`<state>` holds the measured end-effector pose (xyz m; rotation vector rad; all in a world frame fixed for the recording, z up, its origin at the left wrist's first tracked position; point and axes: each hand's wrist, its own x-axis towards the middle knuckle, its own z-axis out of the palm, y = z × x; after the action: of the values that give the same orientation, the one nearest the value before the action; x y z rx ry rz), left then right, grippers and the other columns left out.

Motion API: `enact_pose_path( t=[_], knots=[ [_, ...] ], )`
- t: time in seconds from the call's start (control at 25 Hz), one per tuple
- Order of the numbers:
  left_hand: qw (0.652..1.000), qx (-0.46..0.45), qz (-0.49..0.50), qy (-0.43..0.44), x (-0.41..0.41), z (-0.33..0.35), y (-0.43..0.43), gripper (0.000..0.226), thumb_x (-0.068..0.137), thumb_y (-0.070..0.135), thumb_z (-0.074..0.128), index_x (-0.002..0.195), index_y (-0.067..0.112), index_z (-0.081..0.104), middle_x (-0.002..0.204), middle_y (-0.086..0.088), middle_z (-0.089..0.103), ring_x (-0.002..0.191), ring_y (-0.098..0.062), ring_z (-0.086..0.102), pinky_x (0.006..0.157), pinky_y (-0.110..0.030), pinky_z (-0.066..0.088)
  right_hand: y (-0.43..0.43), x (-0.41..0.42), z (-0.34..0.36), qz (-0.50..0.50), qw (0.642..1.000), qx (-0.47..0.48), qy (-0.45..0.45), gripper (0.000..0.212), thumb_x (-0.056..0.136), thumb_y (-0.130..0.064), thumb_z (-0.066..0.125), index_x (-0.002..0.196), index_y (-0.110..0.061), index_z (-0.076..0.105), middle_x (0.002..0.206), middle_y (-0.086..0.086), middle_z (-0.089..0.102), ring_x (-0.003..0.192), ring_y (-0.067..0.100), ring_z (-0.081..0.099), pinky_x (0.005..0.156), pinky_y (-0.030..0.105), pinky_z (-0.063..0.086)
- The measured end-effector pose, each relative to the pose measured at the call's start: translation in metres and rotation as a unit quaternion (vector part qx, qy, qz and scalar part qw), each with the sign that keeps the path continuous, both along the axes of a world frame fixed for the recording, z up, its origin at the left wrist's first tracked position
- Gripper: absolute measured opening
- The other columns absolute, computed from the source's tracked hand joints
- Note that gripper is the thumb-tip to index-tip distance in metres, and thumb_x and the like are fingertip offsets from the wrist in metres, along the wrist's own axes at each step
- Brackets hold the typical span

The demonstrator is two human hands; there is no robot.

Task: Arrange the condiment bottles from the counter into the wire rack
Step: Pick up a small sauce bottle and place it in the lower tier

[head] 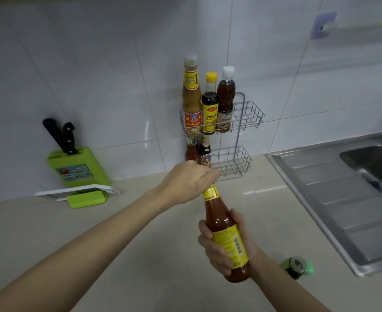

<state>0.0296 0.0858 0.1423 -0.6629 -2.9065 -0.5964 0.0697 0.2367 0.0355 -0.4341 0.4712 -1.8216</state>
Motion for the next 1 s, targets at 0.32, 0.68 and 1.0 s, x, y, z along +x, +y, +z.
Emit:
enact_pose_path(
  t=[0.32,0.68,1.0],
  knots=[
    [0.976,-0.133,0.17,0.004,-0.01,0.004,-0.003,0.05,0.097,0.04,0.03,0.053,0.018,0.037,0.056,0.001,0.038,0.063,-0.025,0.046,0.054,-0.03,0.032,0.002,-0.01,0.014,-0.32,0.823,0.379,0.277,0.058,0.063,-0.051,0.075,0.103,-0.013,0.06,0.082,0.008,0.066,0.069,0.02,0.066,0.067,0.038,0.057],
    [0.994,-0.094,0.051,0.023,-0.007,0.015,0.002,0.048,0.096,0.039,0.027,0.056,0.015,0.04,0.052,-0.001,0.043,0.052,-0.02,0.044,0.046,-0.03,0.028,0.003,-0.002,0.006,-0.124,0.983,0.102,0.088,0.061,0.074,-0.052,0.066,0.113,-0.006,0.058,0.083,0.007,0.064,0.068,0.018,0.062,0.066,0.03,0.052],
    [0.985,-0.139,0.1,0.007,-0.016,0.005,-0.012,0.053,0.099,0.041,0.029,0.053,0.019,0.042,0.053,0.002,0.042,0.055,-0.016,0.045,0.049,-0.027,0.029,-0.001,0.0,0.007,-0.206,0.947,0.221,0.108,0.06,0.076,-0.058,0.064,0.104,-0.006,0.055,0.079,0.013,0.063,0.059,0.024,0.06,0.058,0.032,0.05]
  ],
)
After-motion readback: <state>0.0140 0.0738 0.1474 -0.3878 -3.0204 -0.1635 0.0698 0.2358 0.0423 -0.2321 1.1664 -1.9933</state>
